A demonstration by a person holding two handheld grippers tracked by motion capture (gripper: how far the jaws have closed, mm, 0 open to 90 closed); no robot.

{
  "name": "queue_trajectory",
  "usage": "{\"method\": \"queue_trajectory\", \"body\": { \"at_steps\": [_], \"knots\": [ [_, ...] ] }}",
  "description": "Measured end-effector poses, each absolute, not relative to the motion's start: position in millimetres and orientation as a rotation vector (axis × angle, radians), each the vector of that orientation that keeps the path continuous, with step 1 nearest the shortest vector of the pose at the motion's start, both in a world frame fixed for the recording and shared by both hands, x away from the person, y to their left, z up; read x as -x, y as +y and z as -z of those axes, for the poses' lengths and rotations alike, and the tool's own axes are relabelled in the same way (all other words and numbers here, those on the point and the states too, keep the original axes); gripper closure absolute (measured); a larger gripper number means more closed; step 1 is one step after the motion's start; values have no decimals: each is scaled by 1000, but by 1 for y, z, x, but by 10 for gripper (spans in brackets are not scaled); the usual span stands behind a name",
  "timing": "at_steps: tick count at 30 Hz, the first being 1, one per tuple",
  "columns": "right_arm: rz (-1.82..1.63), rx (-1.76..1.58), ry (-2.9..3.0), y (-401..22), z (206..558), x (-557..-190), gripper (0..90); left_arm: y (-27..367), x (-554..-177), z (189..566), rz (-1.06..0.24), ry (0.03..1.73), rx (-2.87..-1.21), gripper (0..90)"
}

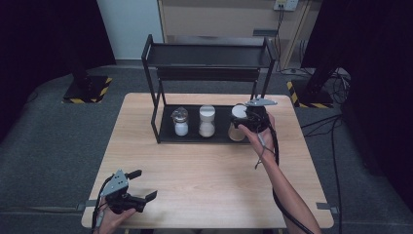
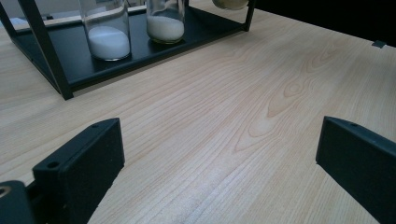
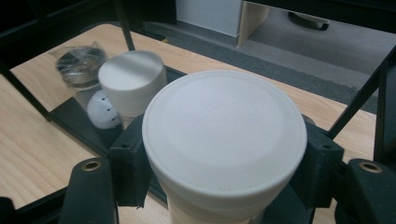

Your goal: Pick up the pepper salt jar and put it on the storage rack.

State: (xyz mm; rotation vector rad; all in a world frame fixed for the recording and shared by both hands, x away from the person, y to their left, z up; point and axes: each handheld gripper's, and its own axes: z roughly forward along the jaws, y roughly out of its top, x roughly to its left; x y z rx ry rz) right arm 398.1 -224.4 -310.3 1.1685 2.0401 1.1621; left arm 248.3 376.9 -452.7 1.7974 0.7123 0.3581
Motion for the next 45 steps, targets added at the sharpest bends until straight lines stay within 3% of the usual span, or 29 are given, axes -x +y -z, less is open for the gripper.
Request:
{"method": "queue_trajectory", "body": {
  "at_steps": [17,45],
  "knots": [
    [-1117,-1233,1998,-217,326,-424,336,377,-249,453,-354,714,-1795,1],
    [-1086,-1268,1999,-210,350,-435,335,377,-249,453,-353,713,-1798,1]
  ]
}}
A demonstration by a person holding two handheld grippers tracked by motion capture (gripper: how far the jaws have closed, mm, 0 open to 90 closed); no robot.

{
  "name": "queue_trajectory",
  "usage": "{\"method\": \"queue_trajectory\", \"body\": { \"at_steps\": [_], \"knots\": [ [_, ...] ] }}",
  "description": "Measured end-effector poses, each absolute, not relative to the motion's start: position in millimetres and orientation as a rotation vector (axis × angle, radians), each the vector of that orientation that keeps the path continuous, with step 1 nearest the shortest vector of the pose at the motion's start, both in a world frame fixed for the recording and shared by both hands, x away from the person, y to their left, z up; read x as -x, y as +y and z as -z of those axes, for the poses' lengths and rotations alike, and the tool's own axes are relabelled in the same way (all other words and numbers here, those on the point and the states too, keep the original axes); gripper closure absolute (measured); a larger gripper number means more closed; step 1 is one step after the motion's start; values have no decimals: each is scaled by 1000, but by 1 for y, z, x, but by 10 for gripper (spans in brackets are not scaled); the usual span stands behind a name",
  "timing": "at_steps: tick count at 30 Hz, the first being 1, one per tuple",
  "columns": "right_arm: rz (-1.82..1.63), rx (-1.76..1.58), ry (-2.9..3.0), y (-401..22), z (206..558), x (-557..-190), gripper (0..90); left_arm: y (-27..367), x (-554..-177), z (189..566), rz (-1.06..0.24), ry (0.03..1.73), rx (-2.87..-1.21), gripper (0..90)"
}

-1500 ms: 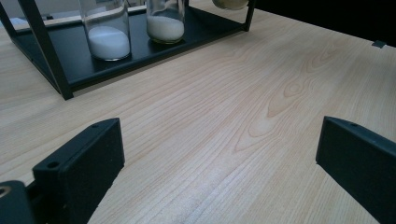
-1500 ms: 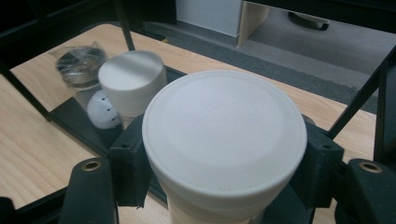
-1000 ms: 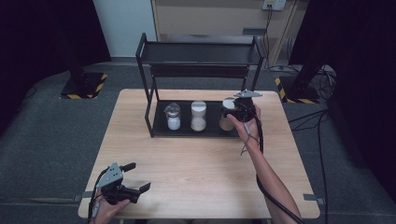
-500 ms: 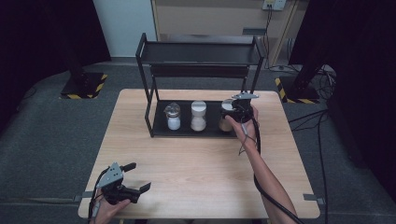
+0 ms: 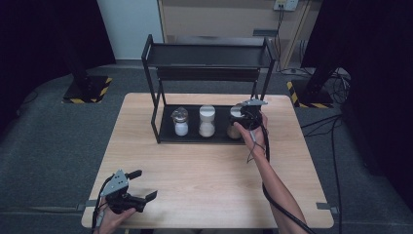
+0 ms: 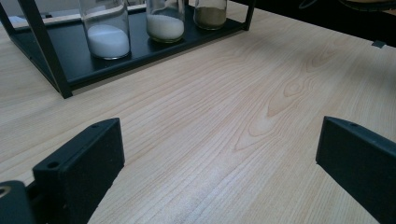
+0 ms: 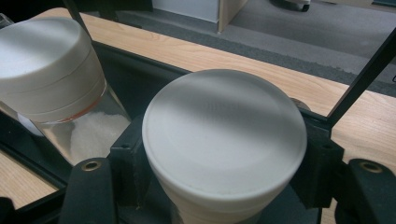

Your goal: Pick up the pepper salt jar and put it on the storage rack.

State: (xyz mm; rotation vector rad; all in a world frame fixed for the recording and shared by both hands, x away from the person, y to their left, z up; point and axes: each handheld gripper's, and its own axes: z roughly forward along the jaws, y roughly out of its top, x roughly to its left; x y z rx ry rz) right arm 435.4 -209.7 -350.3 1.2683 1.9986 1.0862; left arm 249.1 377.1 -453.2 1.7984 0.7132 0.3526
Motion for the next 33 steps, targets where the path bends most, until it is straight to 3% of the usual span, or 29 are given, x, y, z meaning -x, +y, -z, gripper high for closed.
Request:
{"method": "queue_trajectory", "body": {
  "at_steps": [22,29,33],
  "knots": [
    [-1121,-1262,1971,-213,358,-431,323,377,-249,453,-357,709,-1802,1],
    [-1137,-1252,1945,-214,355,-428,159,377,-249,453,-356,708,-1801,1],
    [-1142,-1232,1937,-214,350,-426,121,377,-249,453,-355,710,-1802,1]
  ]
}}
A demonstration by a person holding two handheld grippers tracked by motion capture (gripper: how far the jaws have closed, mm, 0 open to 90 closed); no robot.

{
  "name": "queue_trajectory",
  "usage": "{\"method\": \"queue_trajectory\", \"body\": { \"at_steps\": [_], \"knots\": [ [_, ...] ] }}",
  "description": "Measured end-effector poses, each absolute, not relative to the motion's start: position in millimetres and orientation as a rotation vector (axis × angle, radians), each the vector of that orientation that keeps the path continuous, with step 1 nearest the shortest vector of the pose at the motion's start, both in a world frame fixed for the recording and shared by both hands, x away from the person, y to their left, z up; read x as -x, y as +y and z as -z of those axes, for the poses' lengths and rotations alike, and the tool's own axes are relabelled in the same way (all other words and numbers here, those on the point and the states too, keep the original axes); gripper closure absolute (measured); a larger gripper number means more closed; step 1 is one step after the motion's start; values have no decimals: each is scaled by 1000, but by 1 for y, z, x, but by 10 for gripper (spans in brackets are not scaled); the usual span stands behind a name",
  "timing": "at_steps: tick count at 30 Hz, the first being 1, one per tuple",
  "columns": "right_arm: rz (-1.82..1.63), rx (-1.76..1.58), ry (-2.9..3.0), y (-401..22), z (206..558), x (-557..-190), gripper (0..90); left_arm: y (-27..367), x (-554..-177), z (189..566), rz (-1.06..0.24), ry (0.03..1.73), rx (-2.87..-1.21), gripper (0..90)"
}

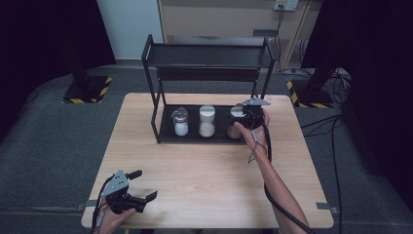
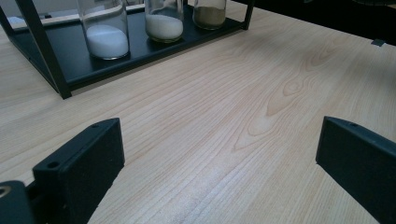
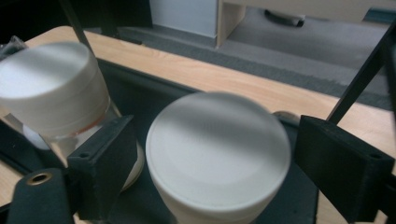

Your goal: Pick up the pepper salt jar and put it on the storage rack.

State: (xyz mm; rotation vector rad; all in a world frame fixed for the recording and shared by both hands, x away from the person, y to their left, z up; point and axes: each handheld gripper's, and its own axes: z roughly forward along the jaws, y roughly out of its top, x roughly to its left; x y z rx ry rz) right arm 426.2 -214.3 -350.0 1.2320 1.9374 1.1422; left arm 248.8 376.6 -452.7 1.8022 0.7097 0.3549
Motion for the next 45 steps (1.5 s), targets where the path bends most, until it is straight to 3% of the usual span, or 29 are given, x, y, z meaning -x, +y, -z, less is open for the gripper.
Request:
{"method": "queue_trajectory", "body": {
  "at_steps": [24,45],
  "knots": [
    [-1276,-1097,1941,-222,302,-401,58,377,-249,453,-352,708,-1800,1],
    [-1360,-983,1999,-243,297,-354,39,376,-251,453,-344,720,-1792,1]
  ]
}}
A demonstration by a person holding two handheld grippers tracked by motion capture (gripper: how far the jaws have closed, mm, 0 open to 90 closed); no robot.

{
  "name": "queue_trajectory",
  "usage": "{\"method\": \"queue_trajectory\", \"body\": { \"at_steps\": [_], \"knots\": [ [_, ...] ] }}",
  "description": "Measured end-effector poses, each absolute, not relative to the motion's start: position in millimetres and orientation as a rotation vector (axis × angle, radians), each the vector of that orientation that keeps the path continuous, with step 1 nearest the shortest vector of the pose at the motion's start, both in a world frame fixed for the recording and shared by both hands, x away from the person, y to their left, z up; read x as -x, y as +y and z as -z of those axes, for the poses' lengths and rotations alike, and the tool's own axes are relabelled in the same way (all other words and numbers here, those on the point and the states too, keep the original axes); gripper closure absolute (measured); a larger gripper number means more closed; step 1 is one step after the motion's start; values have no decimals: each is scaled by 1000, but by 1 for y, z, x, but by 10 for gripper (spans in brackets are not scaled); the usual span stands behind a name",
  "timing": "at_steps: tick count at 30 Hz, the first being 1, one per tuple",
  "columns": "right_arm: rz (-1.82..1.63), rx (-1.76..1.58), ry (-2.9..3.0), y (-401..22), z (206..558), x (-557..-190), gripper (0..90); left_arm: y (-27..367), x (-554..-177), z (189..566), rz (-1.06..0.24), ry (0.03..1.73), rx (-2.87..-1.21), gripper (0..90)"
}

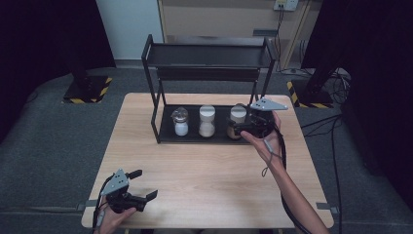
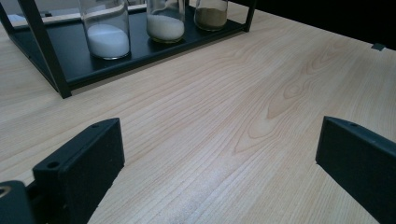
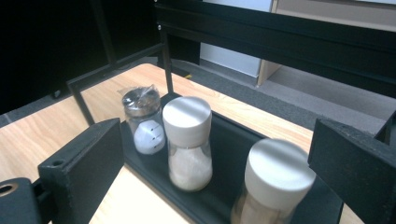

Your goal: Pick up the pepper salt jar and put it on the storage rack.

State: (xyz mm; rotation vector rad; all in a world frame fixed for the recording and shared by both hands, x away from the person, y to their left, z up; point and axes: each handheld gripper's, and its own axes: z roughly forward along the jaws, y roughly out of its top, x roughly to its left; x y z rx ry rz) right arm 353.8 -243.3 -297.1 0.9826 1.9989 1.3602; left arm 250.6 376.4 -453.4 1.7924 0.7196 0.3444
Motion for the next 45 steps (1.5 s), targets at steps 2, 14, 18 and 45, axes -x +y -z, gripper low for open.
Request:
{"method": "queue_trajectory", "body": {
  "at_steps": [2,14,18,45],
  "knots": [
    [-1361,-978,1997,-246,297,-351,40,376,-251,453,-345,720,-1793,1],
    [-1393,-963,1979,-271,307,-315,40,376,-250,454,-348,716,-1796,2],
    [-1397,-957,1979,-276,311,-304,40,377,-249,454,-353,714,-1795,2],
    [-1383,-965,1965,-315,340,-217,38,379,-247,455,-352,717,-1780,2]
  ]
}}
